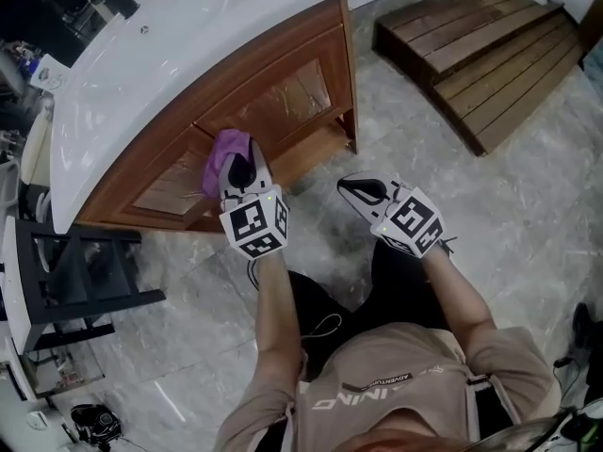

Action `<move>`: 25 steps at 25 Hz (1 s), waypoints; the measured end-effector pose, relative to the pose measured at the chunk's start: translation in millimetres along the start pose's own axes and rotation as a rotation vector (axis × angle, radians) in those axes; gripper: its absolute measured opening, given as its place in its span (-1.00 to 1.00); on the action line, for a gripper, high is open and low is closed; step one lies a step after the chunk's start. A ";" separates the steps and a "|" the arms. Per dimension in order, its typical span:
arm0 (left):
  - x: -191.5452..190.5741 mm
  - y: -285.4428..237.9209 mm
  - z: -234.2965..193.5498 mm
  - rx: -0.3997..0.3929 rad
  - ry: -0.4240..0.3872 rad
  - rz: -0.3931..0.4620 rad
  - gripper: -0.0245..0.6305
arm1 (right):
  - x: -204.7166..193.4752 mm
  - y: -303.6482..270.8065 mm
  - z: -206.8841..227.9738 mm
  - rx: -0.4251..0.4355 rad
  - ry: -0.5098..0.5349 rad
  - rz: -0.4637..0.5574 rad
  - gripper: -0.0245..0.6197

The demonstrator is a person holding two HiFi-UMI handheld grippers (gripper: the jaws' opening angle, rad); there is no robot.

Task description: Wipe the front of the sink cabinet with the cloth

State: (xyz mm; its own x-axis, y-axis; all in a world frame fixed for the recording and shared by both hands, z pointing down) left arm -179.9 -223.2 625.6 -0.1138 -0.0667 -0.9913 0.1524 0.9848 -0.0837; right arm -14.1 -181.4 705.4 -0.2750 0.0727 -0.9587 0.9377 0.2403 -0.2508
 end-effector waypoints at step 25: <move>-22.9 -100.4 143.0 -0.323 0.046 -0.034 -0.81 | -23.2 56.4 37.5 -0.144 -0.021 -0.047 -0.89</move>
State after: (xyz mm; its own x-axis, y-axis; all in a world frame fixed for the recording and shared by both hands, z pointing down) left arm -52.2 -343.5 642.2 -0.1591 -0.1003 -0.9822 -0.1707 0.9826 -0.0726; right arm 53.2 -205.8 708.4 -0.3118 0.0381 -0.9494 0.8835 0.3793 -0.2750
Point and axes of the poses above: the fingertips, and each gripper's own axes: y backward along the fingers, z to its right, x out of its top, the point moved 1 cm from there along y, backward along the fingers, and after that the axes turned 13 degrees about y, right-handed, at the moved point
